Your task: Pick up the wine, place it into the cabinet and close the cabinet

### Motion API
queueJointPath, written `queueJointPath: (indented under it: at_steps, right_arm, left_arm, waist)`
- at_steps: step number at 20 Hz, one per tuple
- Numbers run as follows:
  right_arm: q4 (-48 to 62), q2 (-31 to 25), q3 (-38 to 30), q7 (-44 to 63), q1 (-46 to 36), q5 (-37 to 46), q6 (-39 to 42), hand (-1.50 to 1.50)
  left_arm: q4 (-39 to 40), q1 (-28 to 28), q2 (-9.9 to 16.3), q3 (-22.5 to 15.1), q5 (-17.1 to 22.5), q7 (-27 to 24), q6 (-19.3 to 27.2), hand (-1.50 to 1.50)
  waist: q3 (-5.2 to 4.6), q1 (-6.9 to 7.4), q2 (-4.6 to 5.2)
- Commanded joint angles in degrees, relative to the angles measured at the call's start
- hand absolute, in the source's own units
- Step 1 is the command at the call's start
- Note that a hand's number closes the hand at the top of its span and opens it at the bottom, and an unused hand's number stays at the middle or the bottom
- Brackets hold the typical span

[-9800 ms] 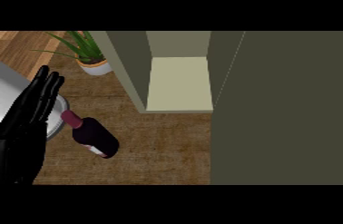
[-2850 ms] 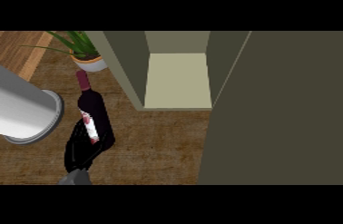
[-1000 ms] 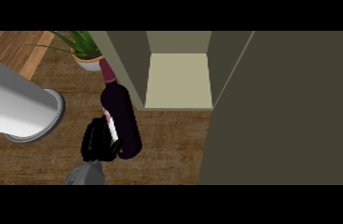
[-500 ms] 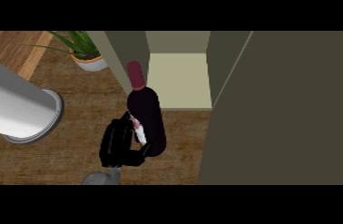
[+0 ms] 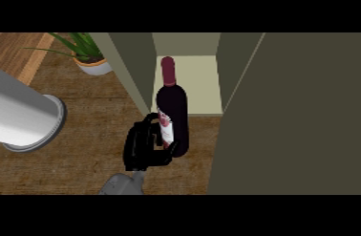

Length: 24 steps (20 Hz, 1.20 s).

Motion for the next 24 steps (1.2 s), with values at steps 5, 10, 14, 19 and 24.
queueJointPath:
  at_steps: [5, 10, 14, 19, 24]
  right_arm:
    - [0.8, 0.3, -1.5, -3.7, 3.3, -3.6, 2.2, -1.50]
    - [-2.6, 0.9, 1.1, -2.5, 5.1, -1.5, 1.8, -1.50]
    - [-0.4, 2.3, 6.8, -1.3, 1.0, 4.5, -2.6, -1.50]
    - [2.0, -0.1, -0.7, -3.4, 0.8, -3.4, 1.7, -1.50]
    - [4.2, 1.5, 0.1, -9.5, 4.8, -1.7, 3.4, -1.50]
  left_arm:
    - [11.6, -3.3, 0.0, -4.3, 6.7, -9.6, -2.2, 1.50]
    - [17.3, -13.0, 0.0, -7.9, 13.7, -12.3, 1.9, 1.50]
    - [19.1, -15.3, 0.0, -8.2, 15.3, -14.1, 2.7, 1.50]
    - [26.9, -22.9, 0.0, -3.2, 15.7, -11.6, -0.6, 1.50]
    - [25.3, -25.2, 0.0, -5.5, 20.3, -9.9, 3.9, 1.50]
  waist:
    - [0.00, -0.08, 0.06]
    - [-0.03, -0.63, 0.11]
    - [-0.05, -0.51, 0.12]
    - [-0.02, -0.58, 0.19]
    - [0.00, -0.56, 0.14]
